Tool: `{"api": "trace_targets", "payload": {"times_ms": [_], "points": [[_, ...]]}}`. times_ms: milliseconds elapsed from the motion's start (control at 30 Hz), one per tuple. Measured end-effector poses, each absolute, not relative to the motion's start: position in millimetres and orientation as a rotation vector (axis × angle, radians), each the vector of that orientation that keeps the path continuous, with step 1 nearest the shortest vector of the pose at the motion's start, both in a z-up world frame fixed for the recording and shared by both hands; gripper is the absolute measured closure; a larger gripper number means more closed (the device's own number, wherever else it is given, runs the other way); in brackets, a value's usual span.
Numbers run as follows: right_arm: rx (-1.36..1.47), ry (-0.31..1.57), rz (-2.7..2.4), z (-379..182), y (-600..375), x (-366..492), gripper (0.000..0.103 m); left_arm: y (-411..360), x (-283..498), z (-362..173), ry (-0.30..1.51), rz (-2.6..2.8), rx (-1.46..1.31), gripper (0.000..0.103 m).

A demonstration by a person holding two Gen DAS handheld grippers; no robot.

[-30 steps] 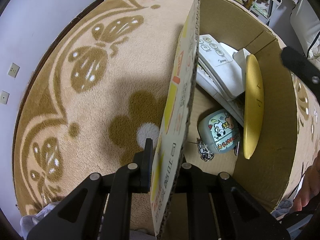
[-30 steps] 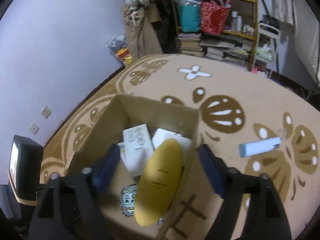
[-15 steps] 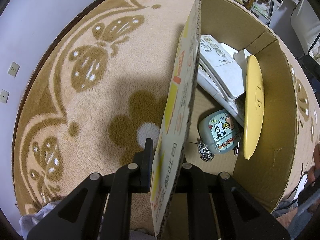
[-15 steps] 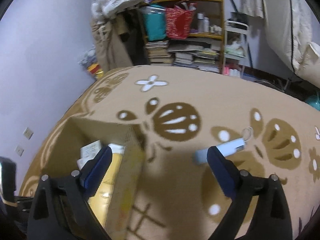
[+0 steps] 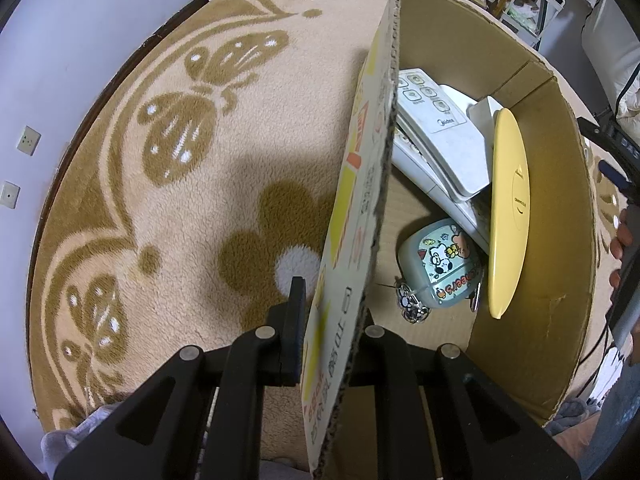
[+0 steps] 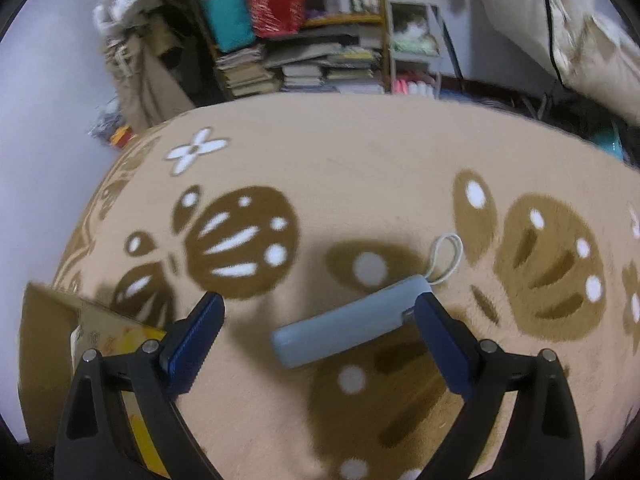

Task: Organize rigid objects
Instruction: 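Return the right gripper and grasp the light-blue power bank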

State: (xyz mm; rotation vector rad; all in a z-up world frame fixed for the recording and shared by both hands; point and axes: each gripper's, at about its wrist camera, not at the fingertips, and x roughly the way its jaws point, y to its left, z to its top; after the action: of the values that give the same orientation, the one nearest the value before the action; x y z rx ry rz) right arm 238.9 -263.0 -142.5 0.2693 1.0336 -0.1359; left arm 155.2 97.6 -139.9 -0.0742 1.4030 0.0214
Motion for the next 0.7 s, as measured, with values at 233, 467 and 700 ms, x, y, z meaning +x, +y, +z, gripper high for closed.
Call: {"api": "trace_targets", "payload": {"times_ms": [233,467,700], "points": [[0.392,1.105,-0.191,-176.6,-281.4,242.8,0.003,98.4,155.8,-140.7,1.404,0.022,-0.076,0.090],[0.377,1.094,-0.265,-188.5,-274.2,239.5,0.019,99.0,155.7,-141.0,1.404,0.022,-0.079,0.090],[0.277,1.111,-0.342,-185.7,-262.6,236.9,0.068,99.7,155.4,-141.1,1.404,0.021,-0.082,0.090]]}}
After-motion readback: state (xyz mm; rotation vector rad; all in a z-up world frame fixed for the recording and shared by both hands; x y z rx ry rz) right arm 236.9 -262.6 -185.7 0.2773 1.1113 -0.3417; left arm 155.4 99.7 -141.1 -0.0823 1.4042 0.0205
